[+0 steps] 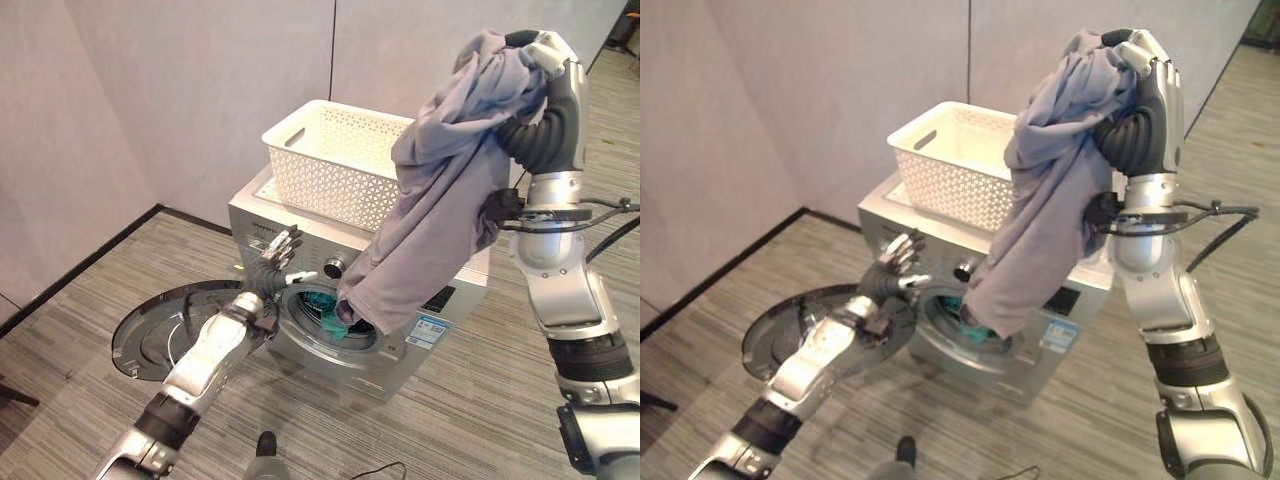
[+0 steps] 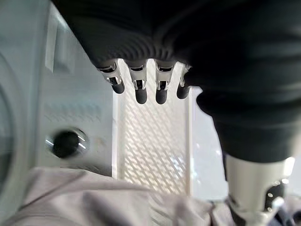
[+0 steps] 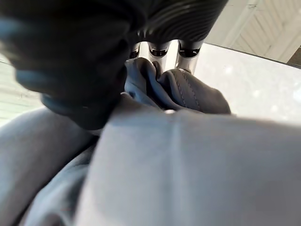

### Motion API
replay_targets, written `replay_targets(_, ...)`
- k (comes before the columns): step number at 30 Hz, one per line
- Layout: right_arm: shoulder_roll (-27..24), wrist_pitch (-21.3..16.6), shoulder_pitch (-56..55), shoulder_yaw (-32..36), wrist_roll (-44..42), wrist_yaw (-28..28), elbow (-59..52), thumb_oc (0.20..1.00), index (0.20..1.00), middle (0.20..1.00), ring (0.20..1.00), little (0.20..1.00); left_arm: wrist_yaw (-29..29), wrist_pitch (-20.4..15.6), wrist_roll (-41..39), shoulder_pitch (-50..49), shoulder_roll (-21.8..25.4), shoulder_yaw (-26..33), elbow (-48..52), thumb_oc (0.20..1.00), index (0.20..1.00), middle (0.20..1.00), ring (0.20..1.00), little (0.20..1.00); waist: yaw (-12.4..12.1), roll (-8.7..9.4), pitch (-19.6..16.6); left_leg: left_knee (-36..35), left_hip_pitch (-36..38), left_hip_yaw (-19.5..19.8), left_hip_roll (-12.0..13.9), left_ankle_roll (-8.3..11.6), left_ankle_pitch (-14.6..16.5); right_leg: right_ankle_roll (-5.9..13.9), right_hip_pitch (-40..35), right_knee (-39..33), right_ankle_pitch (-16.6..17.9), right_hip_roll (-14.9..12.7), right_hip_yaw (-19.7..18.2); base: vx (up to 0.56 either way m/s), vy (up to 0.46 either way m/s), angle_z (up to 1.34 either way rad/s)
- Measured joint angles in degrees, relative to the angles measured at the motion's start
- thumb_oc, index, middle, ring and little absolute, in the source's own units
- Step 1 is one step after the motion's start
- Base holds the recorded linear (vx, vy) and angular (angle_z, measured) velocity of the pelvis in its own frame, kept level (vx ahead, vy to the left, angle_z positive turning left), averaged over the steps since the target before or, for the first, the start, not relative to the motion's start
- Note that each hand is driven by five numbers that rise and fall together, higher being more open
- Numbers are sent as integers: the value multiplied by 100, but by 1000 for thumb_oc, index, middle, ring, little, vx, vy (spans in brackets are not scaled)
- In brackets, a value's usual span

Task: Grab the laundry basket,head to the washer,open it,put in the laundry and shut it.

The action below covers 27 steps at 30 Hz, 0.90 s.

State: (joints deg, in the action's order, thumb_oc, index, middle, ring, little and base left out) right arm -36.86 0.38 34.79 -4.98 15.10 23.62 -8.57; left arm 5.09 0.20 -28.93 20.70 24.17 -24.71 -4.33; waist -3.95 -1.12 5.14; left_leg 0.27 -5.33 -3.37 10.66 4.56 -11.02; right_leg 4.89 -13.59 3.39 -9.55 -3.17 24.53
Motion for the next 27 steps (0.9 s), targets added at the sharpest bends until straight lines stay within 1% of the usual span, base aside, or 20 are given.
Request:
replay_targets(3, 75, 16, 217, -150, -140, 25, 74, 200, 200, 200, 200, 200, 108, 84, -114, 320, -37, -178, -229, 1000, 1000, 1000, 1000, 1000, 155, -43, 13, -60, 69, -23, 28, 20, -12, -21, -63, -84, 23, 34, -7, -51, -11, -3)
replay_targets(5, 92, 56, 287, -209, -161, 25, 80, 200, 200, 200, 200, 200, 134, 133, -257, 571, -43, -373, -426, 1000, 1000, 1000, 1000, 1000, 172, -73, 15, -62, 78, -30, 43, 37, -25, -28, -95, -107, 57, 56, -21, -48, -17, -4)
replay_targets(9, 96, 112, 432, -336, -310, 142, 153, 200, 200, 200, 200, 200, 294, 152, -524, 1047, -286, -648, -891, 1000, 1000, 1000, 1000, 1000, 314, -112, 22, -61, 144, -44, 97, 56, -38, -72, -199, -213, 101, 121, -26, -46, -25, -1)
replay_targets(11, 98, 126, 476, -382, -311, 192, 166, 200, 200, 200, 200, 200, 361, 169, -754, 1381, -459, -876, -1193, 1000, 1000, 1000, 1000, 1000, 337, -121, 26, -61, 194, -51, 112, 64, -44, -74, -257, -226, 102, 140, -28, -9, -8, -2)
replay_targets(14, 102, 146, 561, -451, -311, 259, 169, 200, 200, 200, 200, 200, 395, 164, -967, 1597, -594, -1032, -1315, 1000, 1000, 1000, 1000, 1000, 449, -159, 25, -62, 217, -77, 148, 69, -46, -88, -264, -241, 109, 171, -41, -9, -6, -1)
replay_targets(16, 104, 195, 653, -541, -318, 260, 191, 200, 200, 200, 200, 200, 490, 165, -1147, 1782, -801, -1042, -1566, 1000, 1000, 1000, 1000, 1000, 496, -183, 17, -60, 222, -119, 177, 71, -47, -101, -262, -239, 117, 189, -68, -10, -22, -6)
replay_targets(17, 104, 201, 670, -541, -392, 280, 191, 200, 200, 200, 200, 200, 602, 165, -1170, 2048, -1076, -1042, -1938, 1000, 1000, 1000, 1000, 1000, 559, -184, 16, -57, 230, -194, 207, 91, -61, -112, -262, -239, 124, 208, -89, -8, -34, -6)
replay_targets(20, 104, 204, 671, -542, -416, 298, 191, 200, 200, 200, 200, 200, 614, 166, -1206, 2102, -1179, -1044, -2001, 1000, 1000, 1000, 1000, 1000, 625, -184, 16, -56, 230, -199, 229, 95, -63, -115, -263, -244, 126, 229, -95, -1, -11, -1)
replay_targets(23, 103, 206, 671, -542, -421, 381, 192, 200, 200, 200, 200, 200, 699, 167, -1348, 2111, -1242, -1046, -2005, 1000, 1000, 1000, 1000, 1000, 647, -185, 15, -52, 232, -204, 255, 96, -65, -121, -264, -246, 128, 252, -102, 0, 0, 0)
replay_targets(25, 105, 207, 689, -555, -445, 394, 197, 200, 200, 200, 200, 200, 766, 166, -1380, 2262, -1384, -1065, -2167, 1000, 1000, 1000, 1000, 1000, 640, -185, 15, -53, 229, -202, 295, 123, -83, -139, -264, -255, 136, 296, -105, 0, 0, 0)
replay_targets(27, 105, 207, 742, -558, -537, 404, 227, 200, 200, 200, 200, 200, 772, 166, -1383, 2390, -1434, -1240, -2216, 1000, 1000, 1000, 1000, 1000, 641, -185, 15, -53, 229, -201, 316, 134, -90, -151, -265, -257, 140, 318, -106, 0, 0, 0)
